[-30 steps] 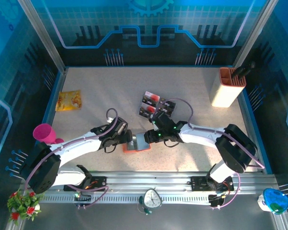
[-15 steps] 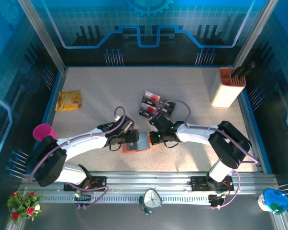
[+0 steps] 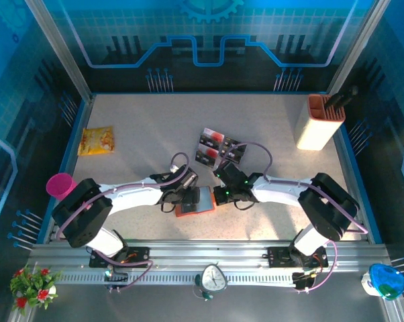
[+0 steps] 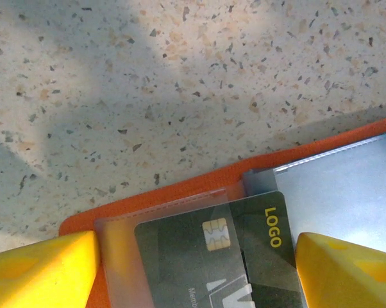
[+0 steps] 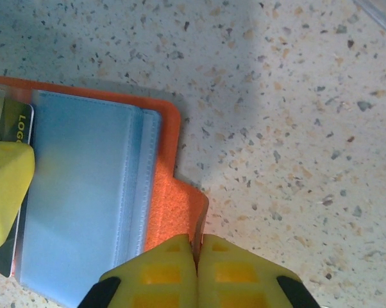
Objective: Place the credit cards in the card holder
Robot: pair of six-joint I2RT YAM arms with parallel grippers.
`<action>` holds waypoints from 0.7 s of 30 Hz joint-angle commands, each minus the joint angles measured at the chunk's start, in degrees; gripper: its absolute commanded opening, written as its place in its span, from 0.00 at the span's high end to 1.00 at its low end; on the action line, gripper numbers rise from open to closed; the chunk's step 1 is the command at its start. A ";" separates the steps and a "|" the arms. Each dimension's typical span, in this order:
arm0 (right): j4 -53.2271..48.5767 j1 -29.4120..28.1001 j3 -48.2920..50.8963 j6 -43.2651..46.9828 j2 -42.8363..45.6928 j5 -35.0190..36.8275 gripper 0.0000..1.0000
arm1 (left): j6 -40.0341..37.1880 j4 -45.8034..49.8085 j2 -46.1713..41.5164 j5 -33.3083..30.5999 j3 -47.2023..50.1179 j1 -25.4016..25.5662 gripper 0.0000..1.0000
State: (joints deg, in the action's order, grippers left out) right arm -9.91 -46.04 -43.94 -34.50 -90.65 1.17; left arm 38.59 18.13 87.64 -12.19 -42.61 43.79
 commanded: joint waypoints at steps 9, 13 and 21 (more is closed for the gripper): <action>0.94 2.21 3.71 -2.06 3.05 1.36 1.00 | 0.50 2.52 0.45 -1.17 0.65 0.60 0.21; 1.04 2.95 4.70 -2.33 4.03 1.44 1.00 | 0.62 3.30 -0.74 -1.26 1.27 0.64 0.21; 1.15 3.35 5.73 -2.84 5.27 1.37 1.00 | 0.99 5.07 -2.97 -1.05 1.57 0.66 0.21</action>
State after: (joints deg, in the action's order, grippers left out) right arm -7.53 -43.31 -39.00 -36.40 -86.83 1.37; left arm 39.00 19.88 86.35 -13.10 -41.78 44.12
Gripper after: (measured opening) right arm 0.062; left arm 0.787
